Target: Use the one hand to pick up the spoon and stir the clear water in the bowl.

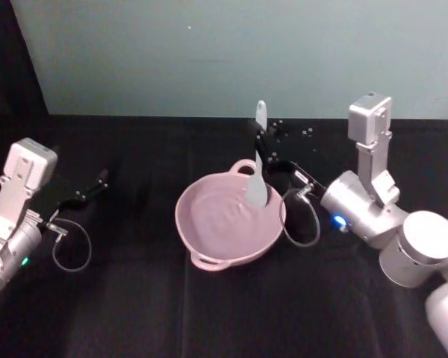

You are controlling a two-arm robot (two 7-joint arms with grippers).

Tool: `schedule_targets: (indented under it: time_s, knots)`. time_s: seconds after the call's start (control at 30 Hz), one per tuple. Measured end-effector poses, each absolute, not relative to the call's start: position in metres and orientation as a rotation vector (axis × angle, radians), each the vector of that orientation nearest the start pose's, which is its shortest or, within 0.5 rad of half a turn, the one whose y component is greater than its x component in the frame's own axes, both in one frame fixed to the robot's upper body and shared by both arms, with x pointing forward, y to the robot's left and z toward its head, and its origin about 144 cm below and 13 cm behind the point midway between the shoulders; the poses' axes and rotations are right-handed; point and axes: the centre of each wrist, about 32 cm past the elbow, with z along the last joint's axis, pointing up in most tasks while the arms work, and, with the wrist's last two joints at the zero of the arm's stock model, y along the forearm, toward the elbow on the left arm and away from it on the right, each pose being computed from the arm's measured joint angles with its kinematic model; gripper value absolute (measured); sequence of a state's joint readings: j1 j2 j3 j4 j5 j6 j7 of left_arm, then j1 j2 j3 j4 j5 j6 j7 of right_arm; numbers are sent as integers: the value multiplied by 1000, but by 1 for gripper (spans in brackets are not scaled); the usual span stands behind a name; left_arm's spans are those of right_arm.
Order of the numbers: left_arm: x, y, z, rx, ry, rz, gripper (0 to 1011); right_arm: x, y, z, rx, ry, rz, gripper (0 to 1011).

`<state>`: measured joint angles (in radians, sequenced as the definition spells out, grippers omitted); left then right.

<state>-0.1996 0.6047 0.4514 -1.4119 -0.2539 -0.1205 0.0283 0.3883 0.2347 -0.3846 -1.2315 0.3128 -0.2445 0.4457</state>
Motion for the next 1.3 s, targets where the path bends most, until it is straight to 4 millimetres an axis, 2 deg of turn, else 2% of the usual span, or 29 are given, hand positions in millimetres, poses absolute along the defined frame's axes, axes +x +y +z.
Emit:
schedule_targets:
  time_s: [0.1,0.23,0.43,0.53,0.63,0.87,1.1,1.3]
  knots:
    - [489,310,1140,304,-285,1248,1011,540,-219,1166,86,-140,-817,120]
    - [489,310,1140,304,-285,1248,1011,527,-223,1169,86,-77,-767,120]
    - [489,310,1140,304,-285,1248,1011,520,-214,1171,91,42,-667,119]
    - [489,310,1140,304,-285,1248,1011,520,-206,1170,95,64,-638,120]
    - [489,310,1140,304,-285,1248,1011,523,-188,1165,118,65,-616,120]
    - [489,310,1140,305,-285,1248,1011,538,-165,1152,155,-29,-667,120]
    - [489,310,1140,304,-285,1248,1011,552,-165,1145,154,-133,-766,120]
    - [489,310,1140,305,-285,1248,1011,555,-177,1149,144,-173,-824,120]
